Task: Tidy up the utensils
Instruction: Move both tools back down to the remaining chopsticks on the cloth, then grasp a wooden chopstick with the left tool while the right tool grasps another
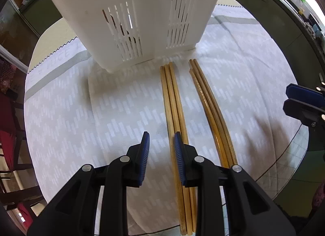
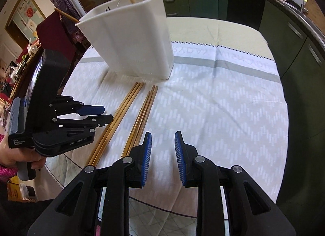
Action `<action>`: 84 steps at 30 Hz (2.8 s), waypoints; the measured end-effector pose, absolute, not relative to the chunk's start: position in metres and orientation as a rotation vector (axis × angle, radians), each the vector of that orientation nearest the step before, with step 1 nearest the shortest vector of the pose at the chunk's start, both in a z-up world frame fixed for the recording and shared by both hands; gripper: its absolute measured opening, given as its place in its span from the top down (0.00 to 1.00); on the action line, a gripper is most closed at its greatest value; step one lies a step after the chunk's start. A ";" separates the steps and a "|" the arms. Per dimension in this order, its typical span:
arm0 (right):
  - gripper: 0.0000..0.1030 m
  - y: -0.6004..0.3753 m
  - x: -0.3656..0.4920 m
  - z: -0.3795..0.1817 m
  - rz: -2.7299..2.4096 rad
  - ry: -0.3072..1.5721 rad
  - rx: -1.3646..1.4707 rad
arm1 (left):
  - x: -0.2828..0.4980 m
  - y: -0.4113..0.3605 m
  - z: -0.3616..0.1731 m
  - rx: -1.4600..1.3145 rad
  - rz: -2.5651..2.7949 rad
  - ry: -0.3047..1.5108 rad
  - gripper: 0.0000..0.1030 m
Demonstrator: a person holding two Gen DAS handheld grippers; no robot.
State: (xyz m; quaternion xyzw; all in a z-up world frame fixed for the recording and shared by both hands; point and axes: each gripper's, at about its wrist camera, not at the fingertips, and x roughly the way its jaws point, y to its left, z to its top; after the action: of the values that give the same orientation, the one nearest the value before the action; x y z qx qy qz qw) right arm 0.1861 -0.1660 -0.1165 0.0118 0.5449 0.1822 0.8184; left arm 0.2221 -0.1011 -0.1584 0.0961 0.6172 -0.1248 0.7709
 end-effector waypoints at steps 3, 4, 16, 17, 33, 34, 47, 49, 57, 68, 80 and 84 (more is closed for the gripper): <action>0.77 -0.159 0.190 -0.123 0.391 1.177 0.020 | 0.225 -0.104 -0.164 0.211 -0.271 1.340 0.75; 0.77 -0.157 0.190 -0.125 0.391 1.180 0.016 | 0.226 -0.104 -0.164 0.214 -0.270 1.339 0.75; 0.77 -0.132 0.210 -0.149 0.404 1.237 -0.003 | 0.230 -0.093 -0.166 0.144 -0.293 1.362 0.74; 0.77 -0.130 0.211 -0.150 0.408 1.238 -0.002 | 0.230 -0.093 -0.166 0.145 -0.303 1.362 0.74; 0.77 -0.132 0.207 -0.146 0.404 1.232 -0.001 | 0.236 -0.098 -0.167 0.173 -0.285 1.350 0.74; 0.77 -0.132 0.208 -0.146 0.404 1.233 -0.001 | 0.236 -0.100 -0.167 0.185 -0.286 1.349 0.74; 0.77 -0.114 0.219 -0.165 0.388 1.280 -0.044 | 0.230 -0.086 -0.176 0.212 -0.221 1.370 0.74; 0.77 -0.109 0.223 -0.170 0.390 1.294 -0.046 | 0.229 -0.083 -0.175 0.210 -0.221 1.369 0.74; 0.77 -0.093 0.234 -0.184 0.349 1.324 -0.086 | 0.224 -0.074 -0.173 0.216 -0.234 1.357 0.74; 0.83 -0.077 0.237 -0.188 0.322 1.339 -0.156 | 0.227 -0.073 -0.171 0.207 -0.236 1.364 0.74; 0.89 -0.061 0.243 -0.192 0.310 1.324 -0.193 | 0.241 -0.067 -0.166 0.156 -0.209 1.401 0.70; 0.93 -0.060 0.243 -0.192 0.325 1.328 -0.177 | 0.243 -0.064 -0.167 0.113 -0.223 1.415 0.91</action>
State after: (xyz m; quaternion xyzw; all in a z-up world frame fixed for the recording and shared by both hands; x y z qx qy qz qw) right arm 0.2429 -0.0601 -0.1923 -0.0818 0.6127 0.1499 0.7716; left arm 0.2428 -0.0638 -0.1667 0.0517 0.6483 -0.1021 0.7527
